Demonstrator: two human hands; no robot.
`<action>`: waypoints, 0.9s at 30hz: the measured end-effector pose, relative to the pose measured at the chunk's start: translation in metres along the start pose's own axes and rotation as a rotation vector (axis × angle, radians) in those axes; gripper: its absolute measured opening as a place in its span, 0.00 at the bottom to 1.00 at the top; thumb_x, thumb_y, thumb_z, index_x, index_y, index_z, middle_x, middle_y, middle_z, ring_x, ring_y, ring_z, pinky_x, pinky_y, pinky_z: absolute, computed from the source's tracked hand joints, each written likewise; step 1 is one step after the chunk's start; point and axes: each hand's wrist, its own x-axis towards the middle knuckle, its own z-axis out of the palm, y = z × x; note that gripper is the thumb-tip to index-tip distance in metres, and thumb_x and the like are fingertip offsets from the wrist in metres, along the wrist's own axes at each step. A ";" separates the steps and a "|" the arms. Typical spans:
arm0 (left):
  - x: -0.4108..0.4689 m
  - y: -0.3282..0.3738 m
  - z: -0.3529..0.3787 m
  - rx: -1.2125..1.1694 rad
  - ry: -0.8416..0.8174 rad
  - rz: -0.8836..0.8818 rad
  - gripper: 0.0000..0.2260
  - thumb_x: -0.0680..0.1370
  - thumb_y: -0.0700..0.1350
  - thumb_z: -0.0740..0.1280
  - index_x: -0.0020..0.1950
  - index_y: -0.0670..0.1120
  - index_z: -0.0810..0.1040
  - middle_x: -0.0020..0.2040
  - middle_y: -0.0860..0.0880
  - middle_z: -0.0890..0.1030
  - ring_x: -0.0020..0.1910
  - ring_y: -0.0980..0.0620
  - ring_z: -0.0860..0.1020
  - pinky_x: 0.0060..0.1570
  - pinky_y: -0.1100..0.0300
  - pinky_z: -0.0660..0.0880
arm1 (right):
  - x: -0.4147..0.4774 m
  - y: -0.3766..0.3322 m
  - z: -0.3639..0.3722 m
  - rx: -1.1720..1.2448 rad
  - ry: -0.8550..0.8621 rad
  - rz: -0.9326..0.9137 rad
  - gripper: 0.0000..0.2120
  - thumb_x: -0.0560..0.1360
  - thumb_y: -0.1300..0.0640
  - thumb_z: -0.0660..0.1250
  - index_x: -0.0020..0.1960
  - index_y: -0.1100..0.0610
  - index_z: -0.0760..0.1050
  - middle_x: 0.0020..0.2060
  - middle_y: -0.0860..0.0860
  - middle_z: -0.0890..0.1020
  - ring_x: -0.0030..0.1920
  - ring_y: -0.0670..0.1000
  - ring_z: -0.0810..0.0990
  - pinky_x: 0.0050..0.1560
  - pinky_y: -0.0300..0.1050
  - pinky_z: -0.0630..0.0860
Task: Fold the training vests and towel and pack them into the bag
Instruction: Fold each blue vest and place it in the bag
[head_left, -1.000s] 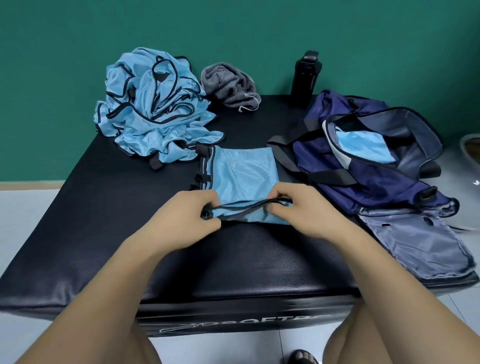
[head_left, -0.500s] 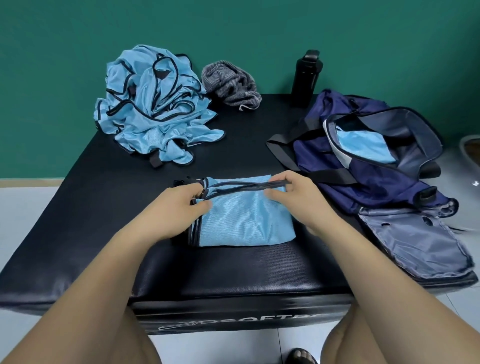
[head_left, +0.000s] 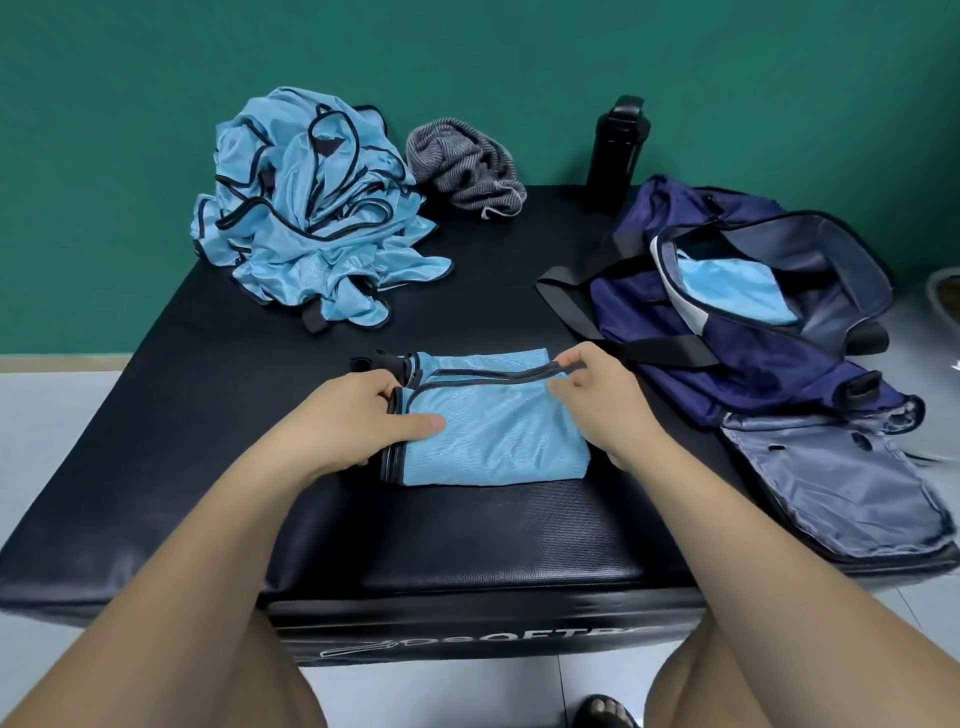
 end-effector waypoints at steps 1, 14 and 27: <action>-0.001 -0.001 -0.001 0.000 -0.043 0.003 0.30 0.65 0.67 0.82 0.54 0.47 0.80 0.33 0.54 0.69 0.31 0.54 0.70 0.33 0.56 0.73 | 0.000 0.001 0.001 -0.007 0.006 -0.013 0.07 0.80 0.54 0.70 0.56 0.46 0.76 0.40 0.49 0.82 0.36 0.47 0.76 0.38 0.42 0.71; -0.001 0.002 0.002 0.336 0.136 0.004 0.32 0.63 0.63 0.84 0.53 0.56 0.68 0.46 0.52 0.80 0.43 0.52 0.80 0.41 0.50 0.78 | 0.001 -0.001 0.004 -0.287 0.107 -0.132 0.17 0.76 0.53 0.75 0.61 0.46 0.75 0.43 0.45 0.78 0.44 0.46 0.78 0.46 0.49 0.78; -0.033 0.049 0.077 0.502 0.074 0.538 0.16 0.77 0.60 0.71 0.62 0.59 0.75 0.50 0.57 0.75 0.48 0.56 0.76 0.48 0.55 0.75 | 0.017 0.001 0.016 -0.345 -0.078 -0.316 0.26 0.79 0.49 0.72 0.76 0.47 0.72 0.72 0.45 0.75 0.73 0.50 0.69 0.75 0.54 0.66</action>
